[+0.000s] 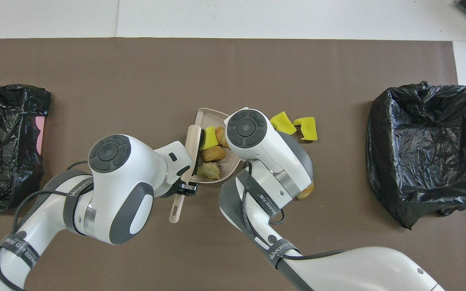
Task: Sweep and dump trash in bin
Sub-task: 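Carry the loaded dustpan with the right gripper to the nearby black bag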
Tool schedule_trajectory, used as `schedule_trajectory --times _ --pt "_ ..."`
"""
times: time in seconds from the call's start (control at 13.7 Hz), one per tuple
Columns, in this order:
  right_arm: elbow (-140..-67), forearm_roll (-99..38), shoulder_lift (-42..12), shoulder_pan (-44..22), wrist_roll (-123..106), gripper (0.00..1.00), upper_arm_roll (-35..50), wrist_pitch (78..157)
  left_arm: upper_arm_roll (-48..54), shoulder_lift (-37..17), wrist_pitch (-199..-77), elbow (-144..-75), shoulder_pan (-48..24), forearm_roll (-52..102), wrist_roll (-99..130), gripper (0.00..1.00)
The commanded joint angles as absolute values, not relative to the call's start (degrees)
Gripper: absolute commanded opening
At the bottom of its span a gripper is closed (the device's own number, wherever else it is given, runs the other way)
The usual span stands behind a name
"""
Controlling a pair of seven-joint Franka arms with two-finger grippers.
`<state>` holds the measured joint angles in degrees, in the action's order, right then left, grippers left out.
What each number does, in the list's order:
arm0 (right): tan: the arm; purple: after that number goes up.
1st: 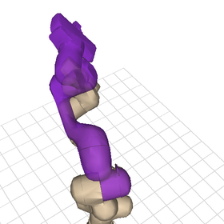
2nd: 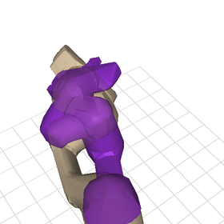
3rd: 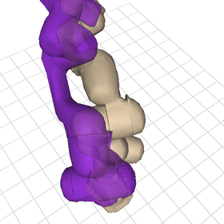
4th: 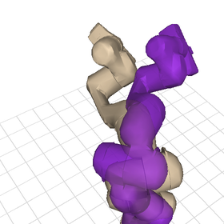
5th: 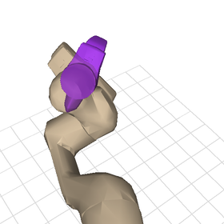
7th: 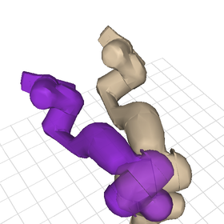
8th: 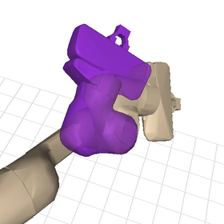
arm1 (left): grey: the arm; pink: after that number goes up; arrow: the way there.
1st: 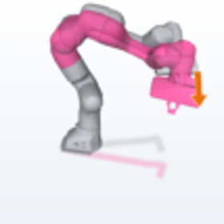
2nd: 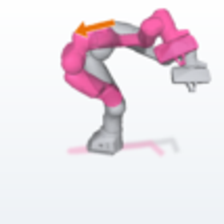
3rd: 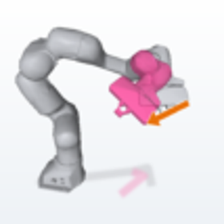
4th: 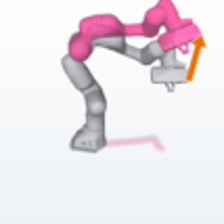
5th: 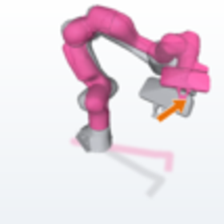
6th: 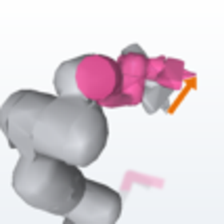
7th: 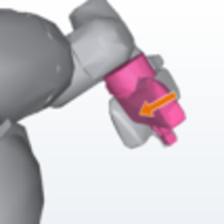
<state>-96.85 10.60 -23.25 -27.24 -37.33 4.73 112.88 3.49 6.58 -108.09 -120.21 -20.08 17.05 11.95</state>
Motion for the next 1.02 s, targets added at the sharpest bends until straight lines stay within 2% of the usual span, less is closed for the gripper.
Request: schedule_trajectory --times 0.0,0.15,0.51,0.8,0.95 --pt "-98.1 11.4 -20.6 -26.1 -39.3 0.00 5.3 112.1 4.0 10.9 -100.7 -118.5 -18.9 16.1 18.7 0.00" --pt "-98.1 10.7 -18.0 -26.1 -40.9 0.00 5.3 111.9 5.8 12.6 -99.7 -119.3 -19.9 13.8 26.6 0.00" --pt "-98.0 7.4 -12.9 -21.7 -50.4 0.00 5.3 106.9 9.2 21.6 -101.2 -131.0 -25.5 14.0 30.7 0.00" --pt "-97.7 7.4 -11.9 -15.7 -58.3 0.00 5.3 104.9 9.3 22.0 -107.9 -137.5 -32.8 14.1 34.9 0.00" --pt "-97.6 7.4 -11.8 -12.2 -62.2 0.00 5.2 104.9 9.3 20.5 -116.7 -141.7 -38.7 14.2 40.0 0.00"
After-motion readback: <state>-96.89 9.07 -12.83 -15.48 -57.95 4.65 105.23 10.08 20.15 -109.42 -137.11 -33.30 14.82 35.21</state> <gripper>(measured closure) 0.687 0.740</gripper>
